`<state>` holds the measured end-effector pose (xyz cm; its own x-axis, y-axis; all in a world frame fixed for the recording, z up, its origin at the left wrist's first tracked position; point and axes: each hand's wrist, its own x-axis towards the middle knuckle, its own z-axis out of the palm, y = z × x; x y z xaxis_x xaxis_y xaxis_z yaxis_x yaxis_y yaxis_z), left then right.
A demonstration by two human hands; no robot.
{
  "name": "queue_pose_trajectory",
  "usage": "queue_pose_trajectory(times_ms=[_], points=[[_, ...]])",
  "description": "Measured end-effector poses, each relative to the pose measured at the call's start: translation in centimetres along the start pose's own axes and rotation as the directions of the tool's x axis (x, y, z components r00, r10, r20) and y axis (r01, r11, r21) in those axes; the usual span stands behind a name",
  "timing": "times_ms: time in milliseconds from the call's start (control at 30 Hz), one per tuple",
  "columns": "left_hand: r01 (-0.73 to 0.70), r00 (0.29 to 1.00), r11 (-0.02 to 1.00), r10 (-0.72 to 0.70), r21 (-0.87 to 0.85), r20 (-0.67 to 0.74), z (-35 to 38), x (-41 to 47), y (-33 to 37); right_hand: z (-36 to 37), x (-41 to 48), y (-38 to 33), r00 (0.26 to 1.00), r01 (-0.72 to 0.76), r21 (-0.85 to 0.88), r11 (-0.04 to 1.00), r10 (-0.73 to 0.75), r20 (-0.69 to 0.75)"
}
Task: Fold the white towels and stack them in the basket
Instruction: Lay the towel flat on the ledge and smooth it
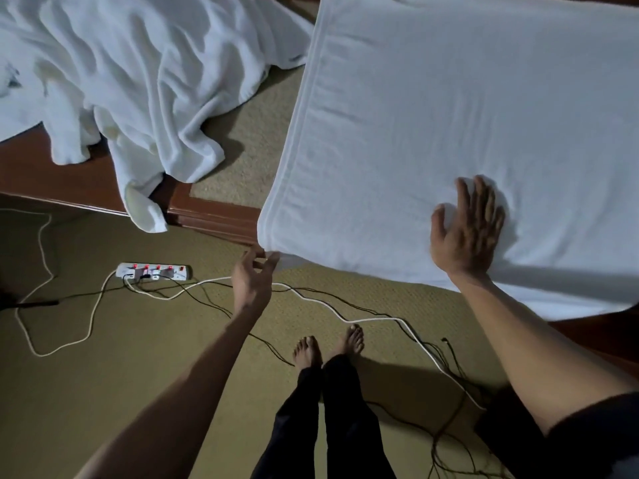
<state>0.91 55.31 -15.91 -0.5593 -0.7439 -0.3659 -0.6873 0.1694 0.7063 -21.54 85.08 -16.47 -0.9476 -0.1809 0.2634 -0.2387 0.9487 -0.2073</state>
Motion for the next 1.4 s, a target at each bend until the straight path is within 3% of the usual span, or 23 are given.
queue_pose_trajectory(times_ms=[167, 267, 400, 500, 633, 767, 833, 900, 1000, 1133, 1400], points=[[-0.051, 0.999, 0.998, 0.050, 0.038, 0.022, -1.2, 1.5, -2.1, 0.2, -0.1, 0.0, 0.999, 0.014, -0.014, 1.000, -0.014, -0.030], [-0.135, 0.991, 0.979, 0.134, 0.155, 0.021, -1.0, 2.2, -3.3, 0.2, -0.1, 0.1, 1.000, 0.011, -0.015, 1.000, -0.011, -0.027], [-0.154, 0.975, 0.981, 0.171, 0.120, -0.145, -1.4, 1.1, -2.7, 0.4, 0.0, 0.1, 1.000, 0.002, -0.011, 1.000, -0.002, -0.012], [-0.364, 0.894, 0.930, 0.366, 0.057, -0.260, -0.6, 0.1, 1.4, 0.6, 0.0, 0.3, 1.000, -0.004, -0.017, 1.000, 0.004, -0.007], [-0.659, 0.750, 0.752, 0.657, -0.016, -0.074, 4.5, -0.7, 8.9, 0.8, 0.1, 0.4, 1.000, -0.011, -0.011, 1.000, 0.011, -0.026], [-0.756, 0.637, 0.653, 0.751, -0.052, 0.172, 12.2, -0.8, 15.0, 0.8, 0.1, 0.5, 1.000, -0.019, 0.001, 1.000, 0.019, 0.005], [-0.747, 0.646, 0.665, 0.723, 0.006, 0.246, 15.5, -0.5, 16.3, 0.7, 0.6, 0.7, 0.998, -0.043, 0.048, 0.998, 0.041, 0.045], [-0.770, 0.636, 0.609, 0.714, 0.190, 0.291, 17.4, -0.2, 16.1, 0.8, 0.8, 0.9, 0.999, -0.033, 0.060, 0.998, 0.031, 0.044], [-0.782, 0.616, 0.487, 0.700, 0.390, 0.361, 18.3, 0.0, 15.4, 0.6, 0.7, 2.4, 0.996, 0.068, 0.078, 0.995, -0.073, 0.058], [-0.759, 0.628, 0.425, 0.678, 0.494, 0.382, 18.6, -0.4, 15.7, -1.3, 0.0, 7.9, 0.962, 0.249, 0.107, 0.962, -0.259, 0.090], [-0.742, 0.634, 0.401, 0.682, 0.537, 0.365, 18.6, -1.3, 16.3, -4.2, -0.2, 22.3, 0.997, 0.074, -0.082, 0.994, -0.072, 0.030]])
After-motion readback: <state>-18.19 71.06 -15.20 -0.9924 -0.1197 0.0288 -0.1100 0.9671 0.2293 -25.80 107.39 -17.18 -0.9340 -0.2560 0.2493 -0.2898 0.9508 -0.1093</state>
